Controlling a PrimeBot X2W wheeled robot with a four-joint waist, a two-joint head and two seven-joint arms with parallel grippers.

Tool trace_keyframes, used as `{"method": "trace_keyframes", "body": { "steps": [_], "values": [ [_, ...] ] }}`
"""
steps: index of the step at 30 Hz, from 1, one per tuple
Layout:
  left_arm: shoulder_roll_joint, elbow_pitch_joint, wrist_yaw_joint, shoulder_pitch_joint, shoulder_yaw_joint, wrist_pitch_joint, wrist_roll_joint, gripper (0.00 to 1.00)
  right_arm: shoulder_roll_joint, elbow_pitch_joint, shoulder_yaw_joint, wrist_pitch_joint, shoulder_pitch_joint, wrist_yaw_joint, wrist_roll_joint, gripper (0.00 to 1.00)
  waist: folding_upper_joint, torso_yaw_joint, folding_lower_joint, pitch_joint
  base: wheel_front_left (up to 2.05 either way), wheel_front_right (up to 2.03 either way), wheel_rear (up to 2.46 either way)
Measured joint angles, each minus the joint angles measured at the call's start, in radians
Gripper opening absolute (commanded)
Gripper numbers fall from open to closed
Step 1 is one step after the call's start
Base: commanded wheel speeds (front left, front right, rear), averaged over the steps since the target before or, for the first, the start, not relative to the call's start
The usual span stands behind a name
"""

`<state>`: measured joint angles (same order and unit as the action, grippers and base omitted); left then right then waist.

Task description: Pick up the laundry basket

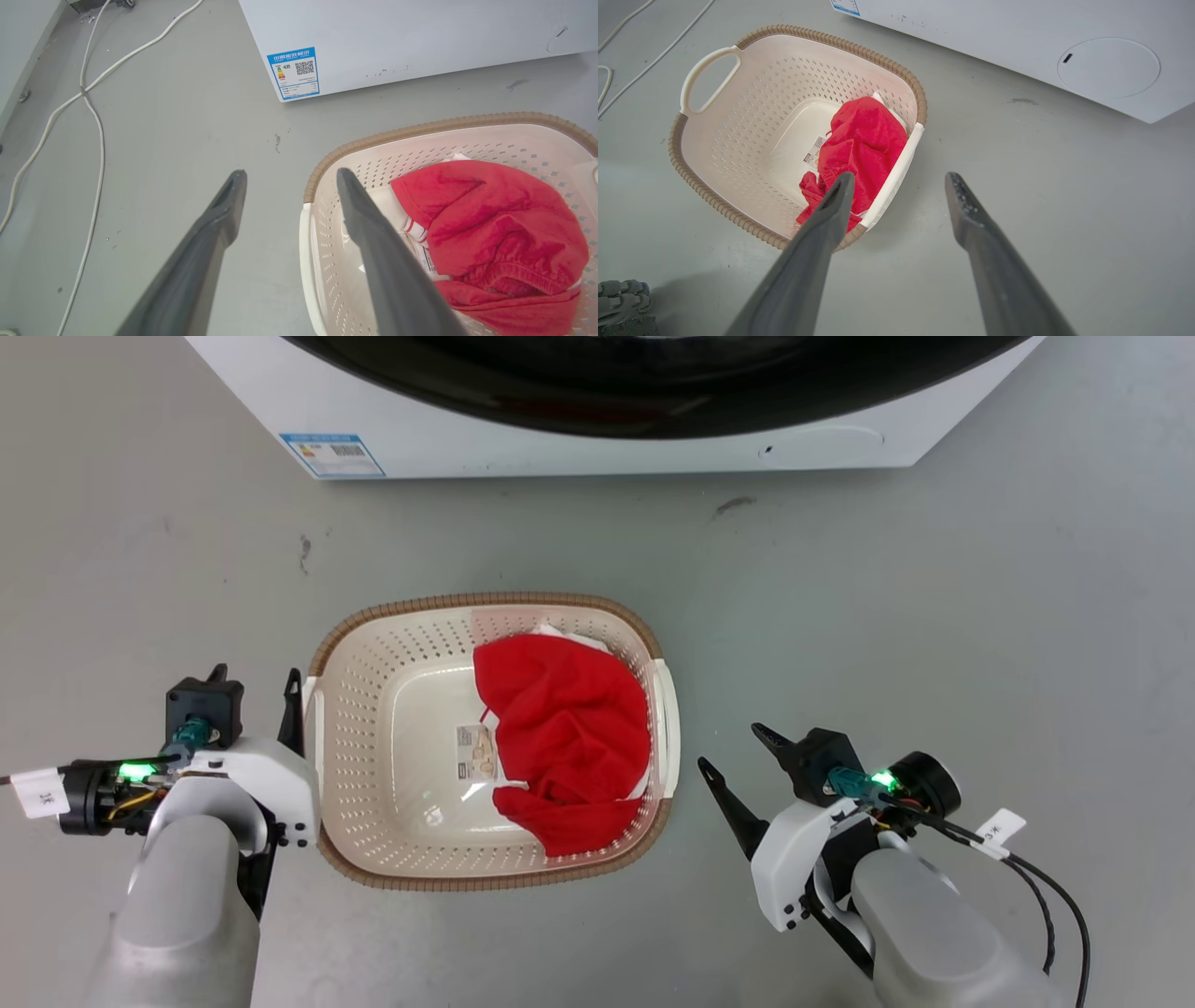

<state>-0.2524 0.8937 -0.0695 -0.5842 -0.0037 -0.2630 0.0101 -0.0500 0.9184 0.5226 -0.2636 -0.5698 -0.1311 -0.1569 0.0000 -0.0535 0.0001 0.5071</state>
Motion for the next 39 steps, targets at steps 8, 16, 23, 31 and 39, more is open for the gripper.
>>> {"method": "trace_keyframes", "body": {
  "steps": [8, 16, 23, 31, 39],
  "values": [
    [-0.018, 0.097, 0.002, -0.063, -0.006, 0.000, 0.003, 1.00, 0.000, 0.047, 0.082, 0.000, -0.067, 0.000, -0.055, 1.00, 0.0000, 0.002, 0.0000, 0.066, 0.00, 0.00, 0.00],
    [-0.029, 0.170, 0.008, -0.122, -0.017, 0.000, 0.011, 1.00, 0.000, 0.072, 0.136, 0.000, -0.129, 0.000, -0.093, 1.00, 0.0000, 0.003, 0.0000, 0.137, 0.00, 0.00, 0.00],
    [-0.038, 0.217, 0.007, -0.162, -0.023, 0.000, 0.015, 1.00, 0.000, 0.095, 0.177, 0.000, -0.170, 0.000, -0.123, 1.00, 0.0000, 0.003, 0.0000, 0.191, 0.00, 0.00, 0.00],
    [-0.040, 0.266, 0.005, -0.194, -0.036, 0.000, 0.024, 1.00, 0.000, 0.120, 0.224, 0.000, -0.207, 0.000, -0.160, 1.00, 0.0000, 0.009, -0.0001, 0.243, 0.00, 0.00, 0.00],
    [-0.031, 0.288, 0.002, -0.208, -0.055, 0.000, 0.029, 1.00, 0.000, 0.153, 0.262, 0.000, -0.236, 0.000, -0.190, 1.00, 0.0000, 0.017, -0.0001, 0.277, 0.00, 0.00, 0.00]
  ]
}}
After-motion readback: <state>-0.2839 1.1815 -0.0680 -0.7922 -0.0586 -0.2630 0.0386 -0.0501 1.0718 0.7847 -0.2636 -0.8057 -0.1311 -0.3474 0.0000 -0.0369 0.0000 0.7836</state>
